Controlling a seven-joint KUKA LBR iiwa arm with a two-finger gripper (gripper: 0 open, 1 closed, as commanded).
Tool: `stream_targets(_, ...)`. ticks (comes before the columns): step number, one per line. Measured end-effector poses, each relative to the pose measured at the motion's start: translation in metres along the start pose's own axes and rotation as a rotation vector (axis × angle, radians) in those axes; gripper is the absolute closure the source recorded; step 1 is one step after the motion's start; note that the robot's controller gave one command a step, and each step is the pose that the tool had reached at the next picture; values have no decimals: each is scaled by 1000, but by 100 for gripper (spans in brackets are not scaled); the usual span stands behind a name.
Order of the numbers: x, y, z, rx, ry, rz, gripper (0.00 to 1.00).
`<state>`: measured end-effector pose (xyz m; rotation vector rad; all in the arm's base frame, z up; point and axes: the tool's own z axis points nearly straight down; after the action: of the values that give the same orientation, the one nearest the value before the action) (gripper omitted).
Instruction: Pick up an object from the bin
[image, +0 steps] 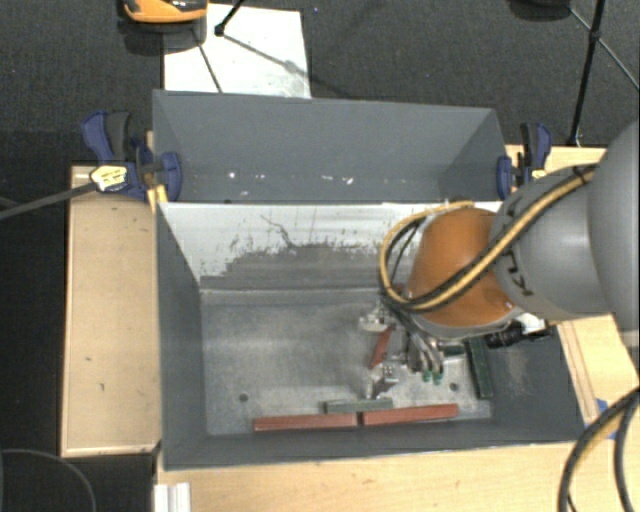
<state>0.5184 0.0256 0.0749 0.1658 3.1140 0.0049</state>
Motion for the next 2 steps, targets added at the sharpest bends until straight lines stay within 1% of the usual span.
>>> stream_targets(1,0,0,0,0,1,0,0)
stream_targets(2,9,9,-2,2,-14,-75,0)
